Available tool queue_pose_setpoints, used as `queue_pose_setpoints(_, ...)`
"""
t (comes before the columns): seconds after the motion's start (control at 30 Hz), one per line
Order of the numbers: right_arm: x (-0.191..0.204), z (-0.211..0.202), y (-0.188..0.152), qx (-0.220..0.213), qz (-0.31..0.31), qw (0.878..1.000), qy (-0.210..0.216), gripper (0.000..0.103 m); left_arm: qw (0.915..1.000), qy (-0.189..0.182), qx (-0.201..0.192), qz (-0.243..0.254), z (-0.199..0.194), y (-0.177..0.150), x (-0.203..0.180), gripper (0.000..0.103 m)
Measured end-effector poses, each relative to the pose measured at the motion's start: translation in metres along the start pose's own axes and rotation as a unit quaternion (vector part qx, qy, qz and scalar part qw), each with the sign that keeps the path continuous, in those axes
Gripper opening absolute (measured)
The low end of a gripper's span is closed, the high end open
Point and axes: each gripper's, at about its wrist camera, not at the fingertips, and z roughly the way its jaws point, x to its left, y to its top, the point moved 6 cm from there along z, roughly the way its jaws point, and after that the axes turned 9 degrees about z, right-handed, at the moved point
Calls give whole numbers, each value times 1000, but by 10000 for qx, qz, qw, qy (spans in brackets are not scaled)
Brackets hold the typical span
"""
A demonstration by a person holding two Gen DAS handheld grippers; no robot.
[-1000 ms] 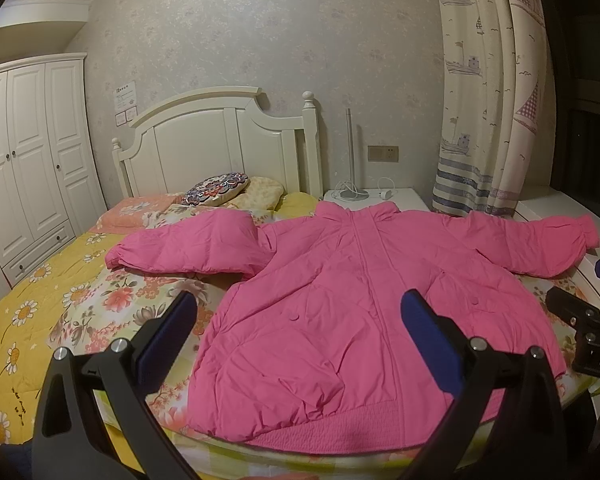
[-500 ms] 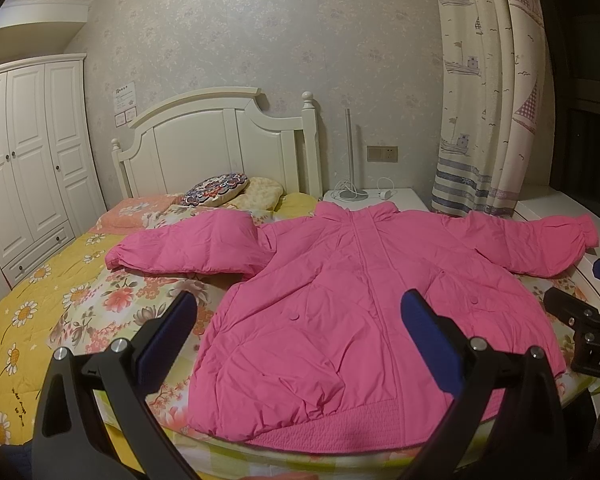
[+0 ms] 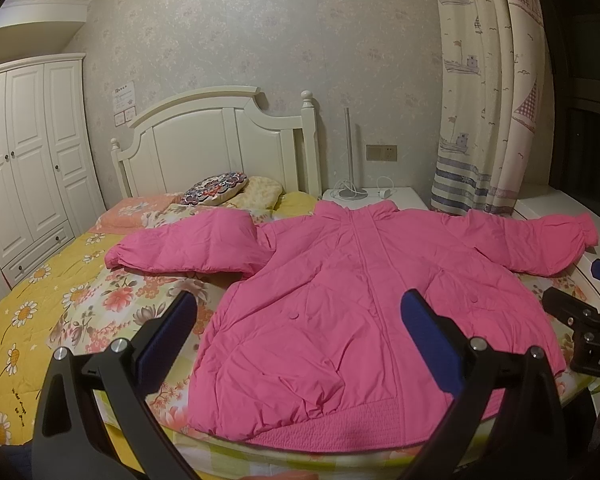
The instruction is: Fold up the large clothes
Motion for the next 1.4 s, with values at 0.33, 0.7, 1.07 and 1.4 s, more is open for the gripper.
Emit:
queue_pose_setpoints(0.33, 0, 0, 1, -14, 0, 10000, 11, 99, 10000, 3, -1, 0, 0, 0, 0, 101)
queue_pose_setpoints(0.7, 3, -4, 0, -24, -19, 10000, 55, 99, 10000, -10, -42, 1, -9, 4, -11, 101)
queue_pose_setpoints(1.07, -8, 6, -1, -22, 123, 9996, 252, 99, 9999, -39, 109, 50, 1, 0, -14, 101)
queue_pose_setpoints(1.4, -86, 63, -12, 281, 1306, 9909, 131, 99, 9969, -449, 621, 155, 63, -25, -28, 101)
